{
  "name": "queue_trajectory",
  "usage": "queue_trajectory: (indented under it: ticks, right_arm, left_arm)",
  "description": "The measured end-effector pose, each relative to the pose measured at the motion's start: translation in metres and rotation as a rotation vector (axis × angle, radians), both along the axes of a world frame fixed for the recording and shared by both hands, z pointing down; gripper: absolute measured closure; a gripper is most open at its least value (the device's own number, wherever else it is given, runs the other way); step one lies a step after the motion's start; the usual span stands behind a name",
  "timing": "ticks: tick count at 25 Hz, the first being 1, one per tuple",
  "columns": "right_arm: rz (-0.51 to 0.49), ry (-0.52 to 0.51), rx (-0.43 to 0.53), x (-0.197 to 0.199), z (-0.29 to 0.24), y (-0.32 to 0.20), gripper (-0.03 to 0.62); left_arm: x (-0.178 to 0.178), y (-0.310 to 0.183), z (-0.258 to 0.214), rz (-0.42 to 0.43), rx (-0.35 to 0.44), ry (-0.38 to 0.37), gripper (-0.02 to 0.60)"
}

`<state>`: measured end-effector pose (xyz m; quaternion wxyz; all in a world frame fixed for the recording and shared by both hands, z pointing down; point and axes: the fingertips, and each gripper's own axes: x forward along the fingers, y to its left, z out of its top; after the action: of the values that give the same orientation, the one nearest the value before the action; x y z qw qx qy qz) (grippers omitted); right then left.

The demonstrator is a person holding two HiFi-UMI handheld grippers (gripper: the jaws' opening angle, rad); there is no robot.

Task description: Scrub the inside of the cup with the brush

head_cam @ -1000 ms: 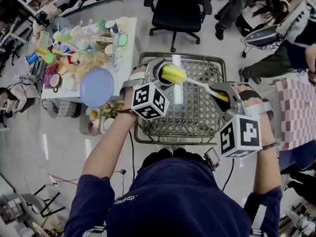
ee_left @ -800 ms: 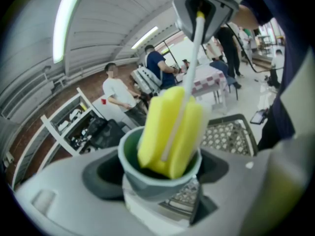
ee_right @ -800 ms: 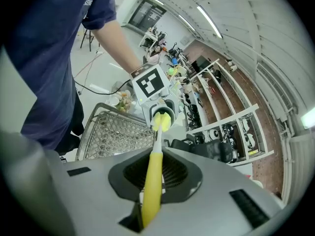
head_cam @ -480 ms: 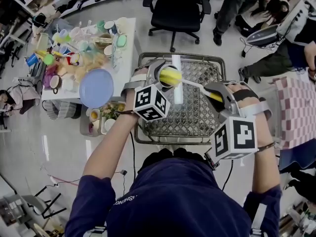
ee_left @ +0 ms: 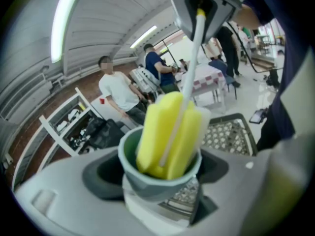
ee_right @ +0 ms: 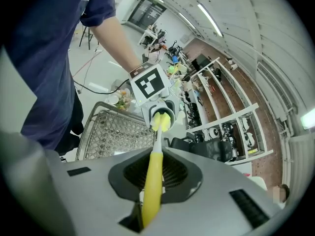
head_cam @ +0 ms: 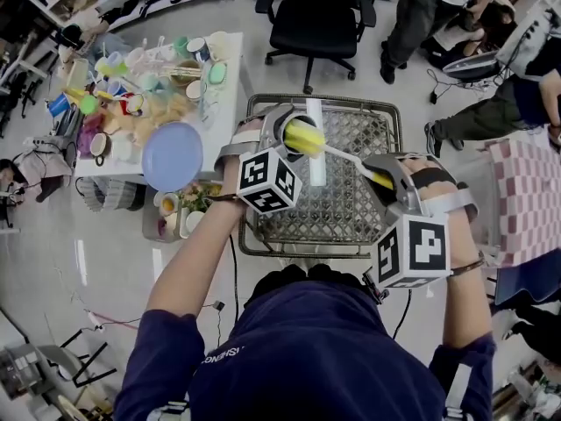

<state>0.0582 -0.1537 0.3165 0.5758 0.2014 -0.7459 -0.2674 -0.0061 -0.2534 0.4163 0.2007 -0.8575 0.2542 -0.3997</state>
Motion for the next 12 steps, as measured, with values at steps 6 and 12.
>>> queue_trajectory:
  ticks: [6, 12]
  right_arm:
    - [-0.016, 0.031, 0.018, -0.006, -0.002, -0.005, 0.565]
    - [0.011, 0.062, 0.01, 0.007, 0.008, -0.012, 0.565]
  left_arm:
    - [0.006, 0.007, 0.005, 0.01, -0.023, -0.009, 0.179]
    - [0.004, 0.006, 0.0, 0.017, -0.003, -0.012, 0.179]
